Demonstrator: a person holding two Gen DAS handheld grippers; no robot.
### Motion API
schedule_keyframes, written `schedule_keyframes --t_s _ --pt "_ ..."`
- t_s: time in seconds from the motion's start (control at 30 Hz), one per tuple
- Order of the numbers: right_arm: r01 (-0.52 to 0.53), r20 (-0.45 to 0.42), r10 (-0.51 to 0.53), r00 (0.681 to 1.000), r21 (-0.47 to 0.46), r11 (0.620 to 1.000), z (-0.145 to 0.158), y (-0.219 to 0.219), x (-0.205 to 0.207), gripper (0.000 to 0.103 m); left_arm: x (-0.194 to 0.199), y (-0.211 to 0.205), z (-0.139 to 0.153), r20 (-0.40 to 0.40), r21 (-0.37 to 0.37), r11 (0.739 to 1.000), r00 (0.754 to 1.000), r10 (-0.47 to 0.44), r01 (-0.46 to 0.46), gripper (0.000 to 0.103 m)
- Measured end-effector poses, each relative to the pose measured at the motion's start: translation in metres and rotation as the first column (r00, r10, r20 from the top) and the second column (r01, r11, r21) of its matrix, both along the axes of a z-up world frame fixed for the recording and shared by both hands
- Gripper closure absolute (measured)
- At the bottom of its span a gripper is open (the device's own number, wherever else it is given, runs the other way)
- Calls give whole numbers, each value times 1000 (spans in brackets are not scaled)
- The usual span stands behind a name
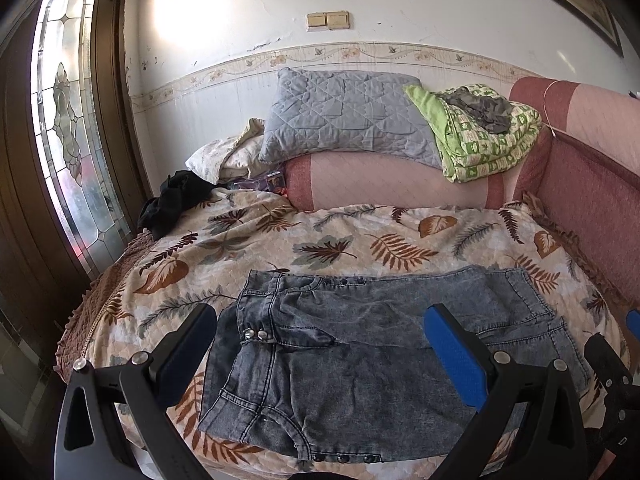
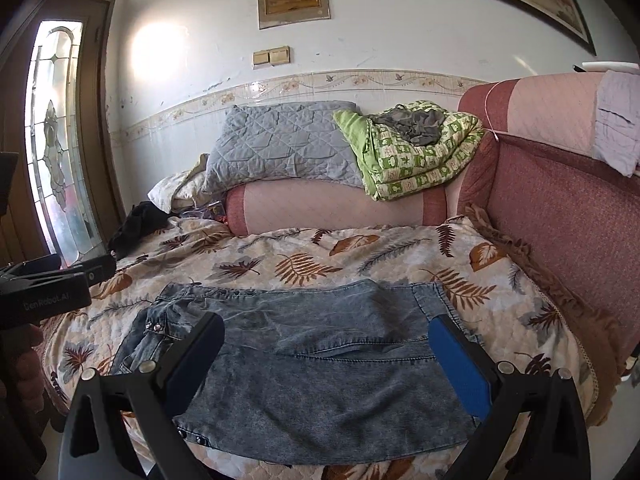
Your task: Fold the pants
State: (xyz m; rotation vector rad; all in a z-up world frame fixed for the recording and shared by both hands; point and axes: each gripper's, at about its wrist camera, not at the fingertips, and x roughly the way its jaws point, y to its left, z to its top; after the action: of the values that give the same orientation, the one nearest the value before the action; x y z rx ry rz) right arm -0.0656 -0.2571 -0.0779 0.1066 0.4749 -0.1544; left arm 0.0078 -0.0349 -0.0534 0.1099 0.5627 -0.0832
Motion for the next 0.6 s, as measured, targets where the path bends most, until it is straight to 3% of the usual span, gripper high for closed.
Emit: schedule_keyframes --t_s 0.6 --pt "-18 9 18 1000 -3 1000 3 6 2 0 0 5 -1 1 14 1000 1000 12 -12 0"
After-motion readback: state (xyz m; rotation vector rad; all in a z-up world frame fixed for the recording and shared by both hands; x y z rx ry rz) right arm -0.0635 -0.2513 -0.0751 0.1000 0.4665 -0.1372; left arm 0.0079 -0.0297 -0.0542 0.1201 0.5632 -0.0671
